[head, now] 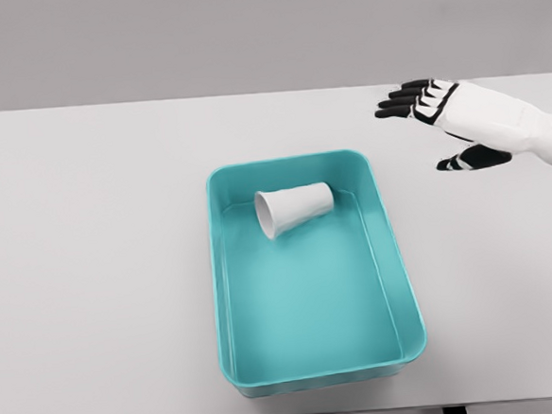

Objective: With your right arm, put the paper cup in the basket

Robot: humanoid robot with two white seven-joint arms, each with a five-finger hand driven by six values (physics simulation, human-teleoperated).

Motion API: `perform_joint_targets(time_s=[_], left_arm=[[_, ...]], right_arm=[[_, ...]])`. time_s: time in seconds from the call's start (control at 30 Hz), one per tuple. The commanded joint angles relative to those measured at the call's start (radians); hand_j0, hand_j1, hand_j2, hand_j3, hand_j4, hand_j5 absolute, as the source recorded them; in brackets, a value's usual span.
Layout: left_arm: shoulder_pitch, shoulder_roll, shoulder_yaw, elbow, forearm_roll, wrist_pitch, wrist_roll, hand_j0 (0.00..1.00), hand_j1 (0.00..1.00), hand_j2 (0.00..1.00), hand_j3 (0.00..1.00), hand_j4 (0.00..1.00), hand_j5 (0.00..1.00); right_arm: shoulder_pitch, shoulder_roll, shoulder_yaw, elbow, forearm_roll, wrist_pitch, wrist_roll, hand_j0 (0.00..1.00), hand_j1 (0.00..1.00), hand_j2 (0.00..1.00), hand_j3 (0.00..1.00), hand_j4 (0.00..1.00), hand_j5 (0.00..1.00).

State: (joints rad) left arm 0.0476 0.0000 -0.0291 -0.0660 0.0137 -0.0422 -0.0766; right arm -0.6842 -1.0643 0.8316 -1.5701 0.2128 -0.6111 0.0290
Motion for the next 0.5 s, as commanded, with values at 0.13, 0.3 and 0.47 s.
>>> perform_joint_targets(time_s=[0.13,0.3,0.47], left_arm=[[0.000,0.000,0.000,0.000,0.000,0.001,0.000,1.00,1.00,1.00,1.00,1.00,1.00],[0.000,0.000,0.000,0.000,0.000,0.001,0.000,1.00,1.00,1.00,1.00,1.00,1.00],[0.014,0.000,0.002,0.006,0.005,0.002,0.001,1.00,1.00,1.00,1.00,1.00,1.00]], right_arm=[[0.026,-0.080,0.006,-0.011,-0.006,0.000,0.060,1.00,1.00,1.00,1.00,1.00,1.00],[0.040,-0.085,0.011,-0.013,-0.006,0.000,0.060,1.00,1.00,1.00,1.00,1.00,1.00],[0.069,-0.082,0.011,-0.010,-0.006,0.000,0.060,1.00,1.00,1.00,1.00,1.00,1.00]])
